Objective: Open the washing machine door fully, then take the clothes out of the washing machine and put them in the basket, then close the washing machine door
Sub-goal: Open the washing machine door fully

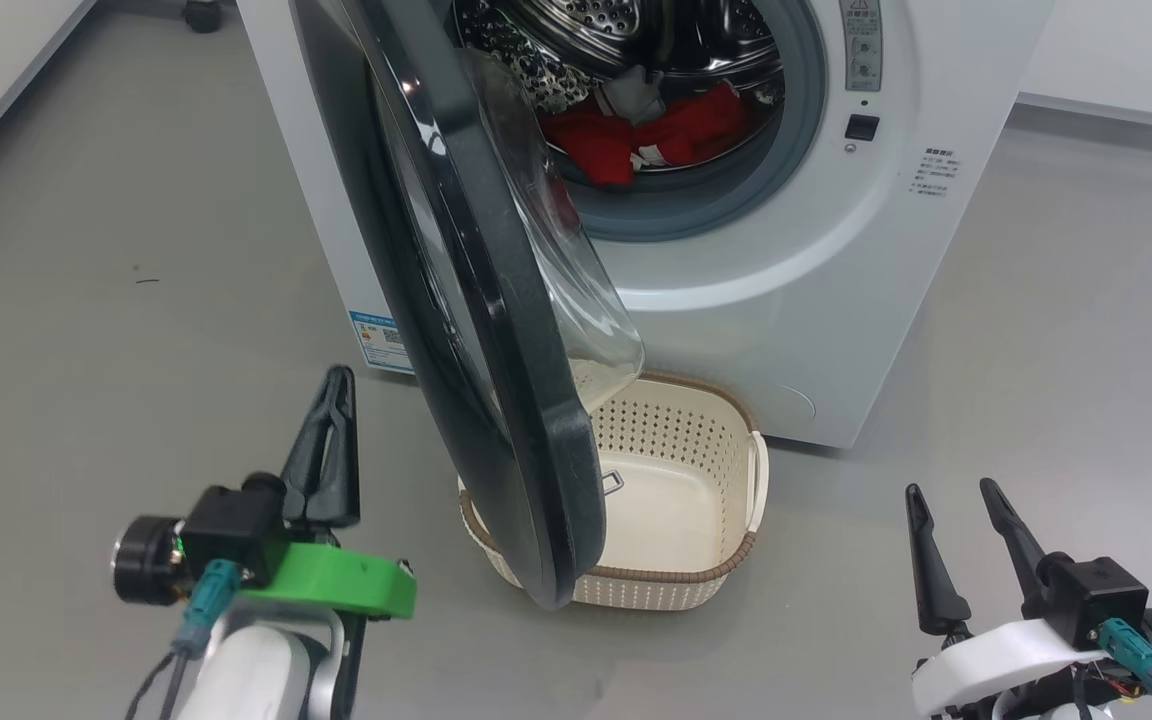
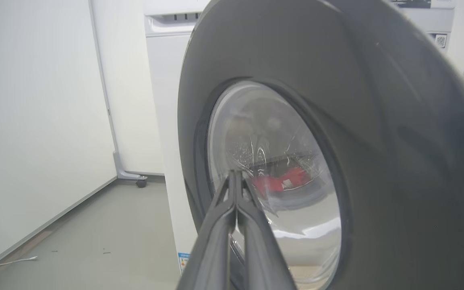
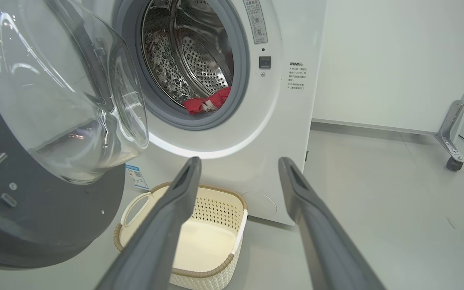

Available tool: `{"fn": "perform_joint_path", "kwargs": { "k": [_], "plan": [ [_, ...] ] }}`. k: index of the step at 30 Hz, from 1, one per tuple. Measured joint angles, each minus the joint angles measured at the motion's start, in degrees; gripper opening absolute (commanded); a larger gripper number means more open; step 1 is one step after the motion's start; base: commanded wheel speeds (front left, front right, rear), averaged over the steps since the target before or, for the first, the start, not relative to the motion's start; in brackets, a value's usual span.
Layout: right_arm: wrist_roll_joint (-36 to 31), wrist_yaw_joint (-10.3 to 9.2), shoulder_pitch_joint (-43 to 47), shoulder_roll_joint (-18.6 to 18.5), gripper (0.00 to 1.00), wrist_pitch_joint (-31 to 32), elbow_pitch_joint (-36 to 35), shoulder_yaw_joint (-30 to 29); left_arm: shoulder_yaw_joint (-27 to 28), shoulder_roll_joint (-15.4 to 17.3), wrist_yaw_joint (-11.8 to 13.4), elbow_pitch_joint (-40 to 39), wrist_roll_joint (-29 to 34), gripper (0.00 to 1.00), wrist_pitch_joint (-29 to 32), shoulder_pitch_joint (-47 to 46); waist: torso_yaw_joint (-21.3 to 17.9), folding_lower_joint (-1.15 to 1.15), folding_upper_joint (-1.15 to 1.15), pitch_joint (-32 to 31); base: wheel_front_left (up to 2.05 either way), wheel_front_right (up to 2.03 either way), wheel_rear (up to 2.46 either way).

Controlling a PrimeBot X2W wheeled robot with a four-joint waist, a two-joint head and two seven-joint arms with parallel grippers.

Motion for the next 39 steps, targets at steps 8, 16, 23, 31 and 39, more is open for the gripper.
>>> {"fn": "perform_joint_path", "kwargs": {
  "k": [8,16,23,31,39],
  "plan": [
    [-0.73,0.45,0.61,0.32,1.00,0.00,0.11,-0.41,1.47,-0.01,0.00,-14.04,2.19,0.00,-0.32,-5.46,0.14,0.00,0.00,-0.24,0.00,0.00,0.00],
    [-1.09,0.99,0.74,1.11,1.00,0.00,0.38,-0.63,-7.06,0.05,0.03,-24.12,1.77,0.00,-0.34,-8.76,-0.43,0.00,0.00,-0.49,0.00,0.00,0.00],
    [-1.30,1.02,0.77,1.26,1.00,0.00,0.40,-0.86,-15.64,0.08,-0.04,-25.48,-0.37,0.00,-0.34,-9.00,-1.01,0.00,0.00,-0.43,0.00,0.00,0.00],
    [-1.93,1.57,0.77,1.54,1.00,0.00,0.42,-0.86,-26.37,0.35,-1.60,-20.91,-2.58,0.00,1.65,-8.03,-1.83,0.00,0.00,0.22,0.00,0.00,0.00],
    [-2.80,2.22,0.68,1.57,1.00,0.00,0.45,-0.79,-31.97,0.54,-2.65,-15.30,-4.41,0.00,5.39,-7.21,-3.32,0.00,0.00,1.29,0.00,0.00,0.00]
  ]
}}
